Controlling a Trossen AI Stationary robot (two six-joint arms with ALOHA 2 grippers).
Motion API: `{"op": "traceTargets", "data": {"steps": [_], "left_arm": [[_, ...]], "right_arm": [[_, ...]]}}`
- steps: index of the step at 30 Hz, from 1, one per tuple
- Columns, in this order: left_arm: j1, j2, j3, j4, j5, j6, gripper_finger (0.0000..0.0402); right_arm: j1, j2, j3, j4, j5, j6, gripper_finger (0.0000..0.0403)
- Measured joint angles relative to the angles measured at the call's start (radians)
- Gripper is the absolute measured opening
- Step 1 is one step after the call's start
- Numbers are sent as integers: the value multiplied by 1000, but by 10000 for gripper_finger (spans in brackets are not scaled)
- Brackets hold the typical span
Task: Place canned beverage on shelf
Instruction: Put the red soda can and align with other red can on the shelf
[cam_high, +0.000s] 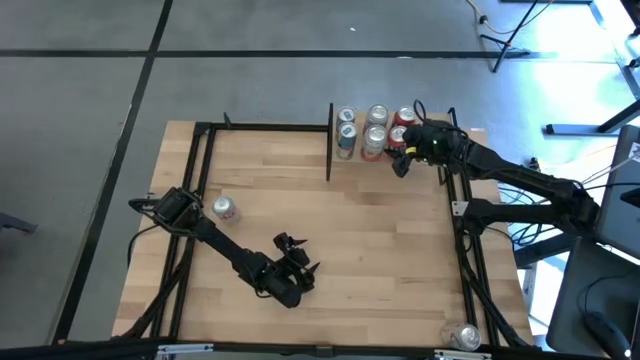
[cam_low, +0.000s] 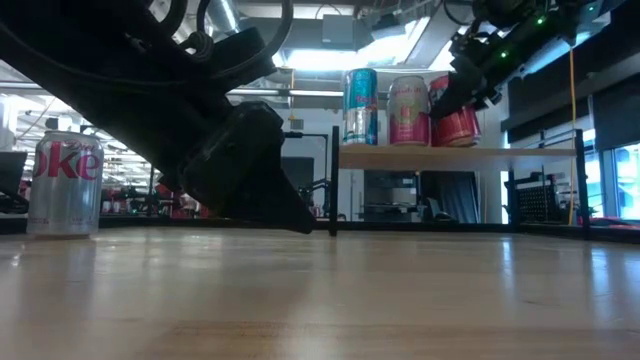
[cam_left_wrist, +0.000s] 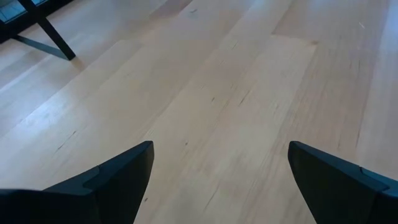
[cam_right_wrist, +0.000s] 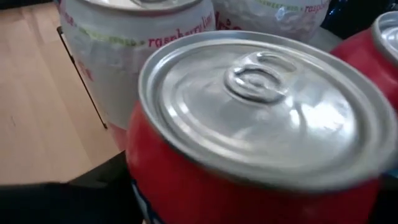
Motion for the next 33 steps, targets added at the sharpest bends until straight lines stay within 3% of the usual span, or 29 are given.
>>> {"op": "traceTargets", "data": {"steps": [3, 5, 15, 24, 33], "left_arm": [[0, 0, 0, 0, 0, 0, 363], [0, 0, 0, 0, 0, 0, 363], [0, 0, 0, 0, 0, 0, 363], [12, 0, 0, 0, 8, 0, 363], [15, -1, 0, 0, 16, 0, 363]], "right_arm": [[0, 0, 0, -6, 2, -2, 368], [0, -5, 0, -8, 4, 4, 385], [0, -109, 30, -71, 3, 6, 321], [1, -144, 202, -252, -41, 16, 325], [0, -110, 106, -194, -13, 11, 308]]}}
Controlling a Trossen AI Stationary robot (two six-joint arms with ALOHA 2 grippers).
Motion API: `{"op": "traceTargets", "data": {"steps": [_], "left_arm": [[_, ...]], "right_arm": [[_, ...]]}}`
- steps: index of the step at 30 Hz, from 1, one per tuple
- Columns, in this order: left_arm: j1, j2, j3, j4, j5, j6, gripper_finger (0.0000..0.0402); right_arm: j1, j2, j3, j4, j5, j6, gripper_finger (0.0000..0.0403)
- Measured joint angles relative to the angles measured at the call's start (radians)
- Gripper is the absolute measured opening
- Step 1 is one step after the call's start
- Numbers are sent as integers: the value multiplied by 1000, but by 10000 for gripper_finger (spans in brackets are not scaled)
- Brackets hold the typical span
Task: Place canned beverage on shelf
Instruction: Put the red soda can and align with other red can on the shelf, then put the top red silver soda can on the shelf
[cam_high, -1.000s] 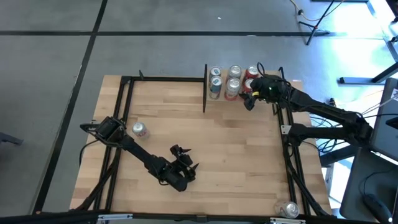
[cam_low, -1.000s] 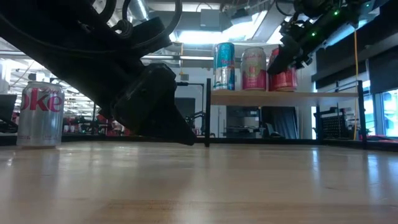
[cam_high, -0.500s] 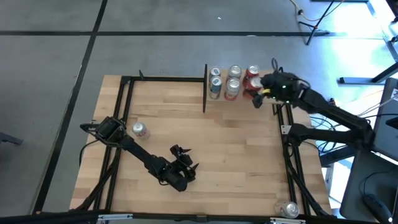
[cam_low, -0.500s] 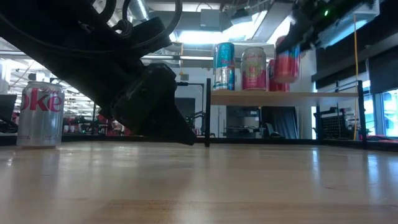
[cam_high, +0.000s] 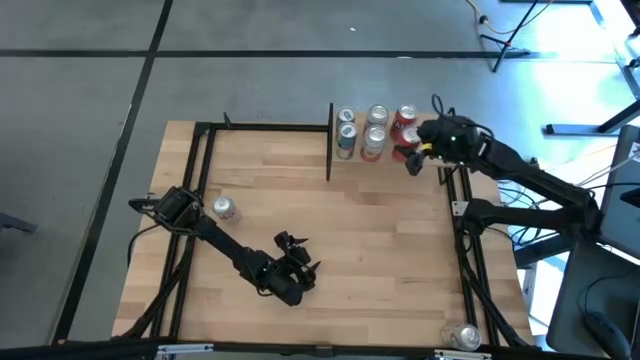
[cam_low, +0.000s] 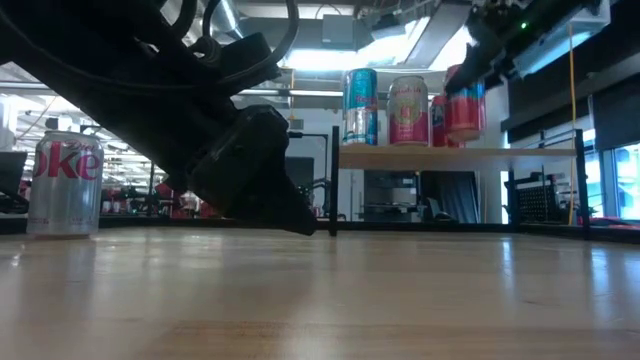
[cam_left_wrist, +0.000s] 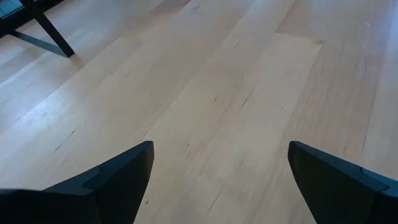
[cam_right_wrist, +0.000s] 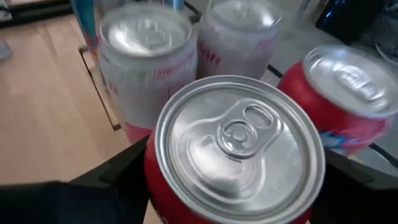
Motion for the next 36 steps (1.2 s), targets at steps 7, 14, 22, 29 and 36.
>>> {"op": "traceTargets", "data": {"steps": [7, 14, 22, 29, 36], "left_arm": [[2, 0, 0, 0, -1, 8, 363], [3, 0, 0, 0, 3, 8, 363], [3, 0, 0, 0, 24, 7, 363], [3, 0, 0, 1, 24, 18, 363], [3, -44, 0, -16, 79, 63, 363]], "right_arm": [[0, 46, -38, 52, -1, 4, 321], [0, 87, -39, 56, 2, 31, 349], [1, 73, 10, -5, 50, 25, 387], [1, 55, 144, -132, -39, 25, 397], [48, 19, 228, -211, -225, 94, 397]]}}
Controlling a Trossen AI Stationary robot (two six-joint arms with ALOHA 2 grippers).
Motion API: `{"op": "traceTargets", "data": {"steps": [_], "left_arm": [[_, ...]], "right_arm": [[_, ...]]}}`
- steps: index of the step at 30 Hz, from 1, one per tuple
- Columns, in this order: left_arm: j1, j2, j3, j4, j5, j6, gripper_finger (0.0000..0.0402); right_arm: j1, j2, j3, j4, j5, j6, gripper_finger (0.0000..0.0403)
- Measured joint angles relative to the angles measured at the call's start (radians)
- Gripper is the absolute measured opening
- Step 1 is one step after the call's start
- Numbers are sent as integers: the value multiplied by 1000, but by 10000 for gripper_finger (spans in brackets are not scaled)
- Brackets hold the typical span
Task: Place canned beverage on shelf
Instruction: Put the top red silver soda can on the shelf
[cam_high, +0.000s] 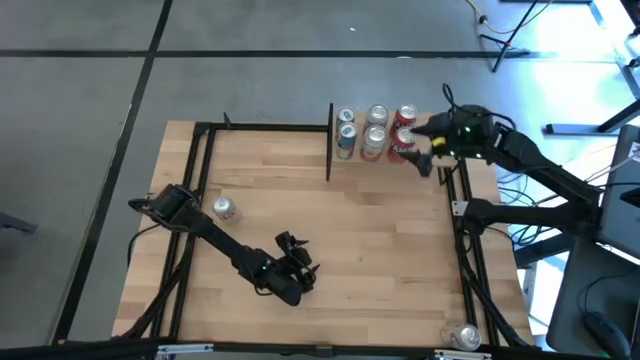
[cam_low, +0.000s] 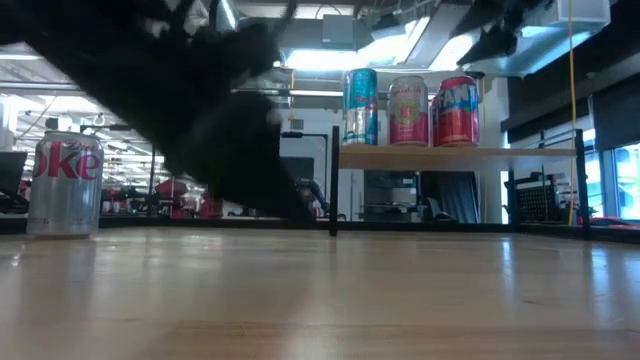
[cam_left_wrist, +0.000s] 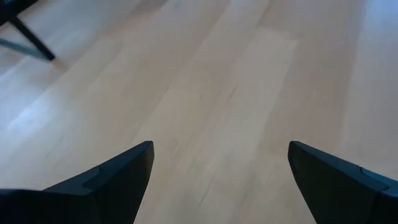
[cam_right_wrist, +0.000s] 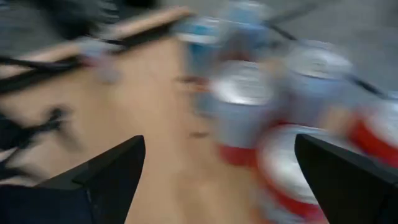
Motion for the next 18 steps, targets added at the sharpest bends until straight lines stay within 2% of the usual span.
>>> {"op": "traceTargets", "data": {"steps": [2, 4, 11, 14, 18], "left_arm": [[-1, -56, 0, -34, 29, 8, 363], [-1, -118, 1, -71, 67, 7, 363], [13, -378, 2, -319, 132, -83, 363], [29, -485, 2, -499, 132, -193, 363], [59, -605, 2, -765, 144, -366, 363]], "right_arm": [[67, -25, -20, 20, -63, 21, 397], [153, -51, -60, 30, -75, 35, 397], [496, -126, -303, 264, 43, 108, 397], [635, -129, -416, 388, 82, 112, 397], [779, -108, -534, 564, 208, 117, 397]]}}
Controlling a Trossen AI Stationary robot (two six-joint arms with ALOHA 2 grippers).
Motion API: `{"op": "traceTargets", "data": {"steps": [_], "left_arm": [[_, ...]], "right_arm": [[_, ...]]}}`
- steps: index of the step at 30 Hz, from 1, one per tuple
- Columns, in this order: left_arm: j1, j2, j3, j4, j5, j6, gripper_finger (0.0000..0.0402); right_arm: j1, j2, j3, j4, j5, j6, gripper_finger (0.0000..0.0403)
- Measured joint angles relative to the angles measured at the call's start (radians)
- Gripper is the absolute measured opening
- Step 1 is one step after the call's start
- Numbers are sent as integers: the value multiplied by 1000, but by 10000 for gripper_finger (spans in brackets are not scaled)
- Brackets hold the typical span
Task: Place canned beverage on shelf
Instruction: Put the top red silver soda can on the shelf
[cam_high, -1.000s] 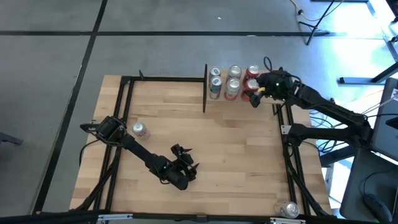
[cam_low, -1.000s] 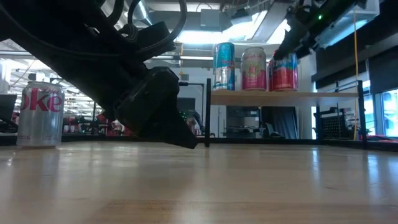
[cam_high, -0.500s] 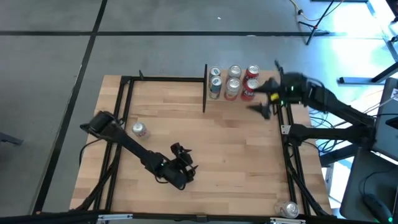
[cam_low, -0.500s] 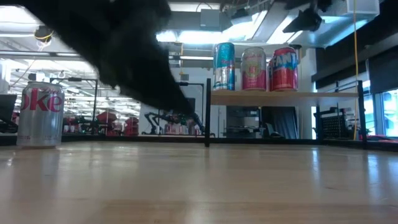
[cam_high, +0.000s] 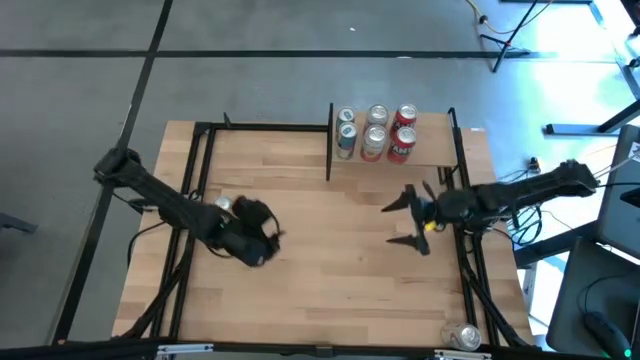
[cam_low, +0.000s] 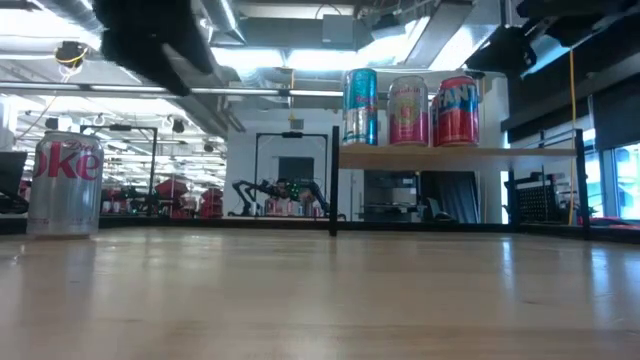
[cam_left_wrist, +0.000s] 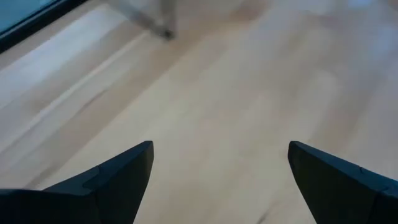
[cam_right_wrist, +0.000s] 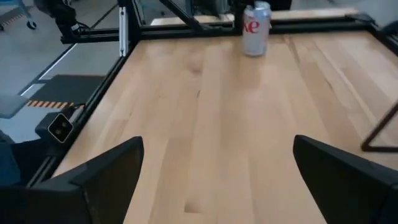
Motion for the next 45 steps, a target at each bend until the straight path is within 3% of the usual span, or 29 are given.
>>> {"op": "traceTargets", "data": {"steps": [7, 16, 22, 25, 37, 45], "left_arm": [[68, -137, 0, -360, 90, -202, 363], [164, -160, 0, -665, 207, -309, 363], [207, -160, -22, -674, 266, -263, 363], [233, -160, -75, -650, 346, -215, 363], [290, -159, -277, -405, 459, -45, 360], [289, -159, -285, -217, 478, 60, 279]], "right_arm": [[158, 81, -96, 292, 108, -7, 397], [217, 247, -101, 409, 188, 1, 397], [216, 287, -101, 476, 172, 0, 397], [216, 287, -101, 475, 163, 0, 397], [214, 287, -101, 478, 178, -27, 397], [214, 287, -101, 478, 180, -24, 397]]}}
